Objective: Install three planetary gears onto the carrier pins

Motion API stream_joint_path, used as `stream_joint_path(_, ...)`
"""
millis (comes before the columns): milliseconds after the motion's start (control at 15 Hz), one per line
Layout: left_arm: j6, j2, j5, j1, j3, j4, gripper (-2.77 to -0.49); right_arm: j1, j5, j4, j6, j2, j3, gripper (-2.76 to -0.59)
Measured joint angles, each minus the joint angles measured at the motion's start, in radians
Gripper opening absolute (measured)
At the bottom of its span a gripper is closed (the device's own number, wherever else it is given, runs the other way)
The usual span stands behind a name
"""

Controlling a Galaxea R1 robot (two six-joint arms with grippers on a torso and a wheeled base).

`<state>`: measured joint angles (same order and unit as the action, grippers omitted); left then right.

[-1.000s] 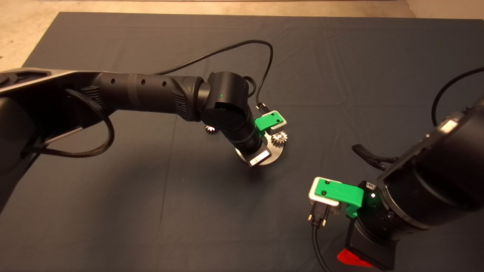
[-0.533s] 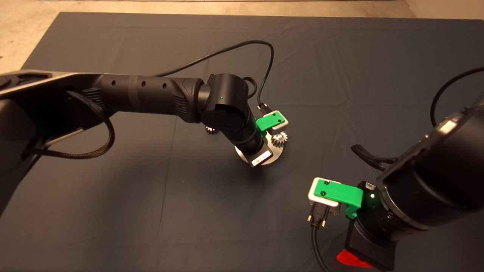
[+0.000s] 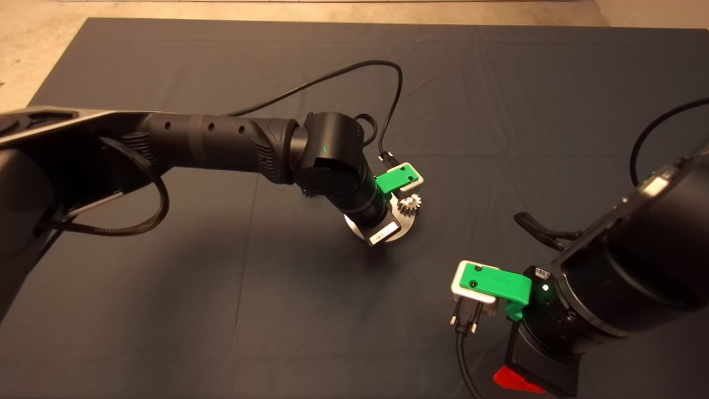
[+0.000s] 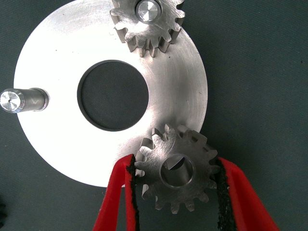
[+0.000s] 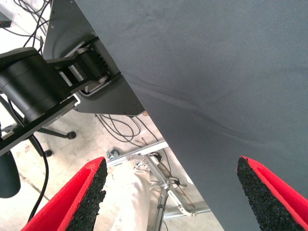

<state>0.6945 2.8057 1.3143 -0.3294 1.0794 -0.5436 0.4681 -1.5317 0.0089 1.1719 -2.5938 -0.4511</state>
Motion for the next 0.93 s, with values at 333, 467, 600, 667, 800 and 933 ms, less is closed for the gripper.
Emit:
stream_joint_path(333,-0.001,-0.002,0.015,0.005,-0.021,-0.007,-2.56,0.0,0.0,0.0,0.0,0.0,0.0,-1.36)
stream_joint_path(467,-0.001,-0.002,0.019,0.005,-0.022,-0.006,-2.56,0.0,0.0,0.0,0.0,0.0,-0.001,-1.36)
stream_joint_path(600,-0.001,-0.002,0.02,0.005,-0.023,-0.006,-2.56,0.0,0.0,0.0,0.0,0.0,-0.001,-1.36)
stream_joint_path(667,-0.001,-0.003,0.02,0.005,-0.023,-0.006,-2.56,0.0,0.0,0.0,0.0,0.0,-0.001,-1.36)
stream_joint_path(800,-0.001,-0.008,0.019,0.005,-0.024,-0.005,-2.56,0.0,0.0,0.0,0.0,0.0,-0.001,-1.36)
stream_joint_path(933,-0.004,-0.009,0.019,0.005,-0.026,-0.006,-2.56,0.0,0.0,0.0,0.0,0.0,-0.001,-1.36)
